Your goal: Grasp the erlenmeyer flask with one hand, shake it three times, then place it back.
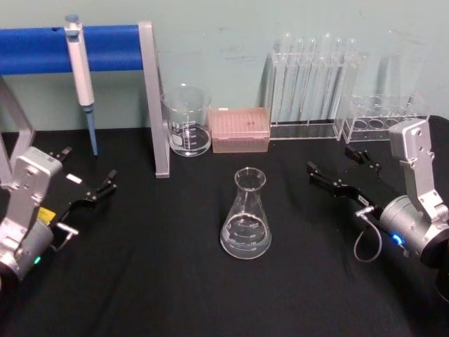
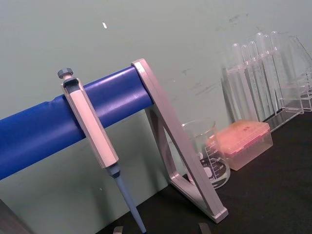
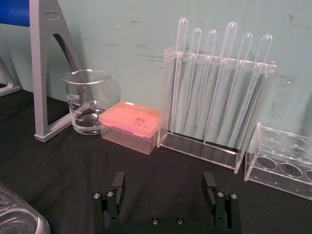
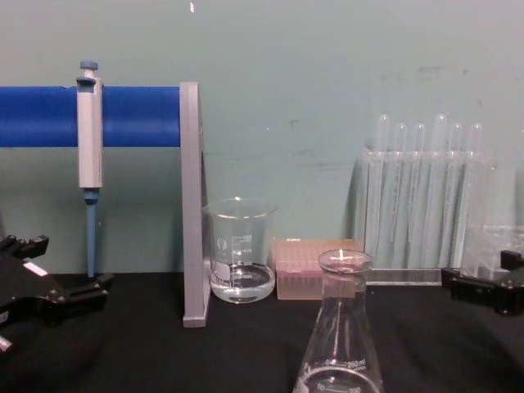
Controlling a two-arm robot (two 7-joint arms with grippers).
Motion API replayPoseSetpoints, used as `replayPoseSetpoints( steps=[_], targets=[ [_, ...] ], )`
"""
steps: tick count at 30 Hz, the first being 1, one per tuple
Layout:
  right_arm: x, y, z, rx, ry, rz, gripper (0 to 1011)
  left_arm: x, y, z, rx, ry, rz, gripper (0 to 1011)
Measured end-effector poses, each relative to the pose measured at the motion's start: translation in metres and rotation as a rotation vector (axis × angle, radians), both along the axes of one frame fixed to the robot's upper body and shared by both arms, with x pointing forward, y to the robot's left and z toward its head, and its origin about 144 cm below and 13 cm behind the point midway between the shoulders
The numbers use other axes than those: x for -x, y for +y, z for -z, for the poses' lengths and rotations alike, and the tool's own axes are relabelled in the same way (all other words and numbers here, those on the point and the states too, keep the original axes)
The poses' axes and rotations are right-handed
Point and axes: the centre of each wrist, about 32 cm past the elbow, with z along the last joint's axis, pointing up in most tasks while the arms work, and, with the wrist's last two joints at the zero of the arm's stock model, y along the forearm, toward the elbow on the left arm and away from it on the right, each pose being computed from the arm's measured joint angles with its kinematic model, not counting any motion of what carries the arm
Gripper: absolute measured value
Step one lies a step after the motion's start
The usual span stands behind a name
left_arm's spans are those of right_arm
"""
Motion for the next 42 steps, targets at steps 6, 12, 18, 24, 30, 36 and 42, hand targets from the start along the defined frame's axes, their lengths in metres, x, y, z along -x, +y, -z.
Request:
replayPoseSetpoints(
  steps=[6,12,18,24,30,36,42],
  targets=[
    [0.0001,0.0001,0.0001,0.0,0.0,-0.001,1000,0.0,0.0,0.0,0.0,0.0,0.0,1001],
    [0.0001,0.0001,0.0002,0.0,0.0,-0.001,1000,0.0,0.0,0.0,0.0,0.0,0.0,1001],
    [0.0002,0.0001,0.0002,0.0,0.0,-0.002,1000,0.0,0.0,0.0,0.0,0.0,0.0,1001],
    [0.0002,0.0001,0.0003,0.0,0.0,-0.002,1000,0.0,0.0,0.0,0.0,0.0,0.0,1001],
    [0.0002,0.0,0.0002,-0.001,0.0,-0.002,1000,0.0,0.0,0.0,0.0,0.0,0.0,1001],
    [0.0002,0.0001,0.0002,-0.001,0.0,-0.002,1000,0.0,0.0,0.0,0.0,0.0,0.0,1001],
    [0.0002,0.0001,0.0002,-0.001,0.0,-0.002,1000,0.0,0.0,0.0,0.0,0.0,0.0,1001]
  ],
)
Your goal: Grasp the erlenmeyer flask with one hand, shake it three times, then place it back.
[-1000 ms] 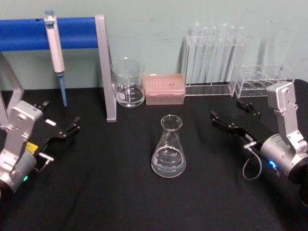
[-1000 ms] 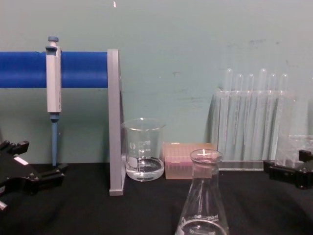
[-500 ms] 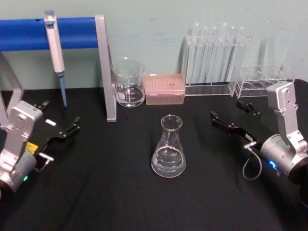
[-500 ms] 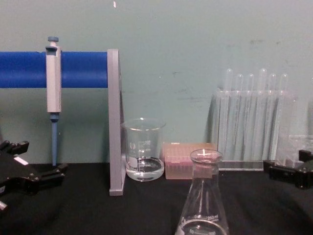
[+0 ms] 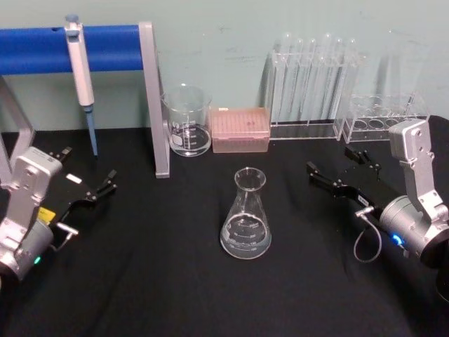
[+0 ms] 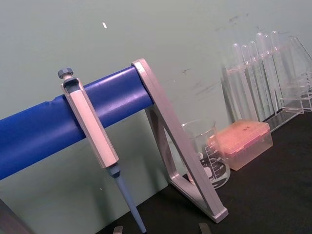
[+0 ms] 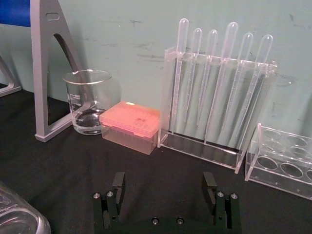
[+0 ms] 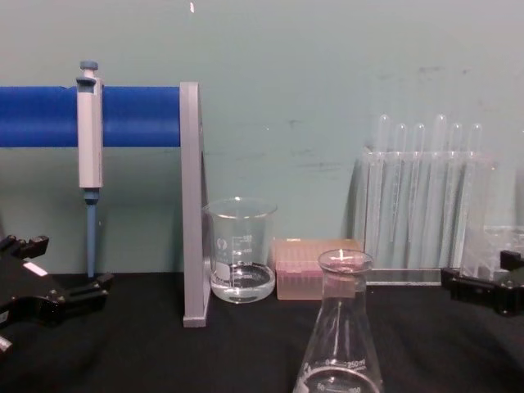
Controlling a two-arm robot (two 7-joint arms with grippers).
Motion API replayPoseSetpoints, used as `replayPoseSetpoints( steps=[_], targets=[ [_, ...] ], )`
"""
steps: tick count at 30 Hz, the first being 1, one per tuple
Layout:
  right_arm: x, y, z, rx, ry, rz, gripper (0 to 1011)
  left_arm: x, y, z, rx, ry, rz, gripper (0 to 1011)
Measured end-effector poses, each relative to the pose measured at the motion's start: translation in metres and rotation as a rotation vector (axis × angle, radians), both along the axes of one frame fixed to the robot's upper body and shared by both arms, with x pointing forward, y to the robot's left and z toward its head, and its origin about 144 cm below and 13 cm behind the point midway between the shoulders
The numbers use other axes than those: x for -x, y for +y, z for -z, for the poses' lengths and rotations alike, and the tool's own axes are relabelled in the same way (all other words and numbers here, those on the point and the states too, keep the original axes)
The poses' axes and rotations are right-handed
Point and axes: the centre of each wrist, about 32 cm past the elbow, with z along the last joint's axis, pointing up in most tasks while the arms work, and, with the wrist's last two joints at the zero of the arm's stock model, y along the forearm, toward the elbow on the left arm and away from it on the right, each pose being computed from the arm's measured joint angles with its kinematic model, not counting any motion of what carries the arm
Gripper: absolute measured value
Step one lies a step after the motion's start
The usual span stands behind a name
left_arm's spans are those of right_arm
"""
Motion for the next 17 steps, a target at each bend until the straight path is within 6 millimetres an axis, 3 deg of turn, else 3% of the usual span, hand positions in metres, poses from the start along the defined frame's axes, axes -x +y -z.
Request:
replayPoseSetpoints(
  steps=[17],
  targets=[
    [0.0,0.0,0.0,0.0,0.0,0.0,1000,0.0,0.0,0.0,0.0,0.0,0.0,1001]
  ],
)
